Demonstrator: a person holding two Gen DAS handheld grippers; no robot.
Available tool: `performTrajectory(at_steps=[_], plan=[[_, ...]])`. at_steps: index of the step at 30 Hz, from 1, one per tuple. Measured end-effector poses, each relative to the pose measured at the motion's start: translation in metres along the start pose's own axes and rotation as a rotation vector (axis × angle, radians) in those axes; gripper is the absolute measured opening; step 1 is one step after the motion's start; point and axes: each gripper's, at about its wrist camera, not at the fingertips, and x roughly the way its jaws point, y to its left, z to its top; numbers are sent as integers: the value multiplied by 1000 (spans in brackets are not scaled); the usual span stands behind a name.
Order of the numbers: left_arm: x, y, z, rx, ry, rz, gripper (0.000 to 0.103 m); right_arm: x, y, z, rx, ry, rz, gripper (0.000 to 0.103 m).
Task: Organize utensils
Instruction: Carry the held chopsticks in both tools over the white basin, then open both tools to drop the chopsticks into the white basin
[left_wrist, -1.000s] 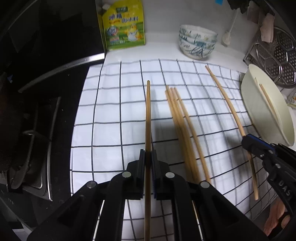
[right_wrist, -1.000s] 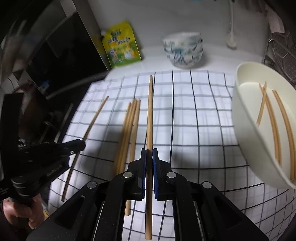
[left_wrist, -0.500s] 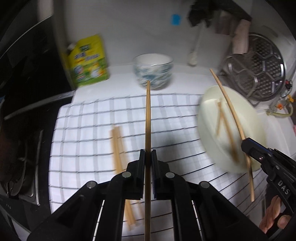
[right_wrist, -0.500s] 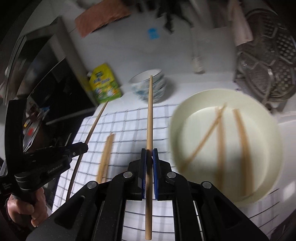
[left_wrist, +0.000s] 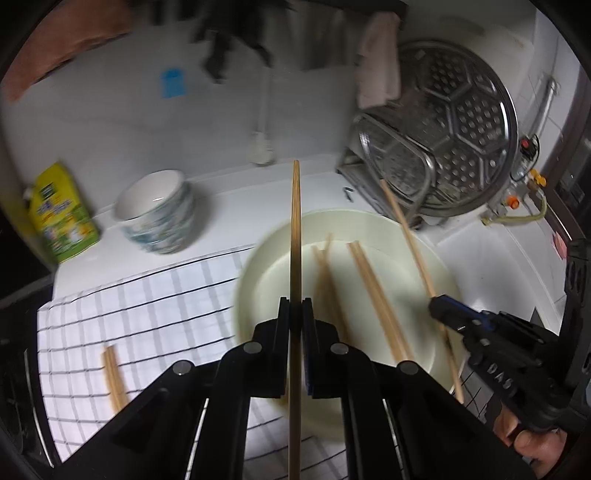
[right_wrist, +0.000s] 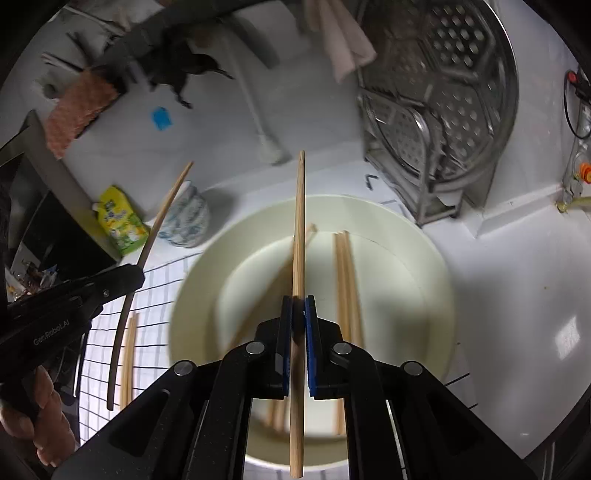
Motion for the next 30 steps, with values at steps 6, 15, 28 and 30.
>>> performTrajectory(at_steps=[6,15,28,30], plan=[[44,-27,6,39,68,-13,7,27,-23,-5,14,70,-7,7],[84,-40,-1,74,152,9,7,57,-30,-13,28,153,-5,7],[75,-26,-11,45,155,58,47,44,-36,-15,59,131,-37,21],[65,-22,-12,42,129,70,56,38,-35,-15,64,118,-38,23]])
